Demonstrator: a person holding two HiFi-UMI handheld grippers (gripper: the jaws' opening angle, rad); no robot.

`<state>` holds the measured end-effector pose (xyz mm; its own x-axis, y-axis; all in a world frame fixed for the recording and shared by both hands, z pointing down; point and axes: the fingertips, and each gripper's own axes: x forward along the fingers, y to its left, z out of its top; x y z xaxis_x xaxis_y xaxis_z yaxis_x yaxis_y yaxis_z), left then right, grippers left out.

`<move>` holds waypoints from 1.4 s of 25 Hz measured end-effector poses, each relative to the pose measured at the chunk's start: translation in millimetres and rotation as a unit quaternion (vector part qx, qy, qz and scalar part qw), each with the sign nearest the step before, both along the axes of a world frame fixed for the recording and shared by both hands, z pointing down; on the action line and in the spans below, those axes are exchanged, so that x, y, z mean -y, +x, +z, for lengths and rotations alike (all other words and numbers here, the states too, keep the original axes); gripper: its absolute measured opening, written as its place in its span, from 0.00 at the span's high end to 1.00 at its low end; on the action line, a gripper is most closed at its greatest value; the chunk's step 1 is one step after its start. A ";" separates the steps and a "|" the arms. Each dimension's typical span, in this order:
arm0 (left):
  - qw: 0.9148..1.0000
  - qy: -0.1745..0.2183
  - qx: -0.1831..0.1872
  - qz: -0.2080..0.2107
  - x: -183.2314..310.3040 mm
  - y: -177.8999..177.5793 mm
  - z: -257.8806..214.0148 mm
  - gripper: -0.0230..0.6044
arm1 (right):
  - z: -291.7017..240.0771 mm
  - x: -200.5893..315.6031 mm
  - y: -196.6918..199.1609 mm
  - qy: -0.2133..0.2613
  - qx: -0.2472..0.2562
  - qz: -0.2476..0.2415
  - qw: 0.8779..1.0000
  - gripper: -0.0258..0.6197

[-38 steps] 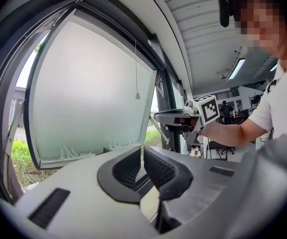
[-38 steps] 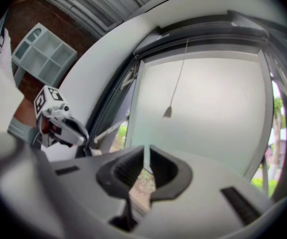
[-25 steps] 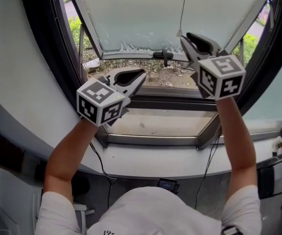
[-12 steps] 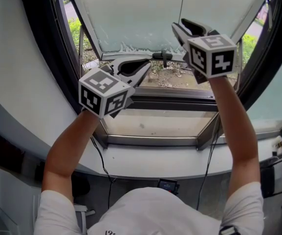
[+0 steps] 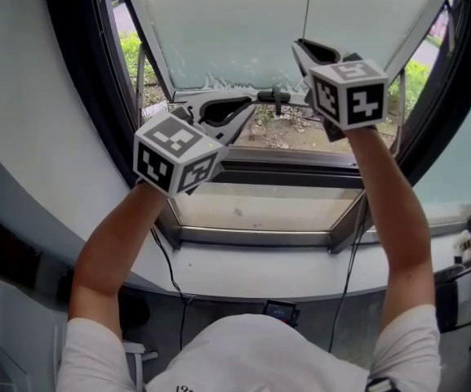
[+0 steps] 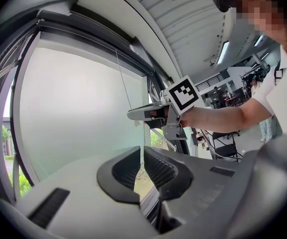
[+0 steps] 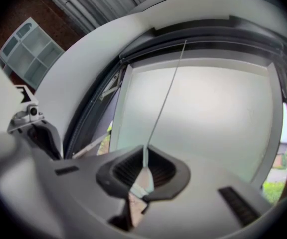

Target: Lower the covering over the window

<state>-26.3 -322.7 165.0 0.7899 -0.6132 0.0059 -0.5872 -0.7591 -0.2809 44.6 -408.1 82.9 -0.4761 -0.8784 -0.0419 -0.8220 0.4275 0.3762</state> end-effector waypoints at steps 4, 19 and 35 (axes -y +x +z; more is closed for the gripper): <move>1.000 0.002 0.003 0.000 -3.6 -1.1 0.1 0.94 | 0.5 -1.8 4.4 -0.002 0.006 0.002 1.000 0.92; 0.999 0.014 0.040 -0.020 -8.6 -4.6 13.1 0.93 | 4.8 -23.8 -13.7 0.107 -0.186 0.055 0.975 0.92; 0.998 0.021 0.044 -0.030 -12.0 -0.6 14.4 0.94 | 28.9 -16.3 4.5 0.136 -0.401 0.156 0.893 0.92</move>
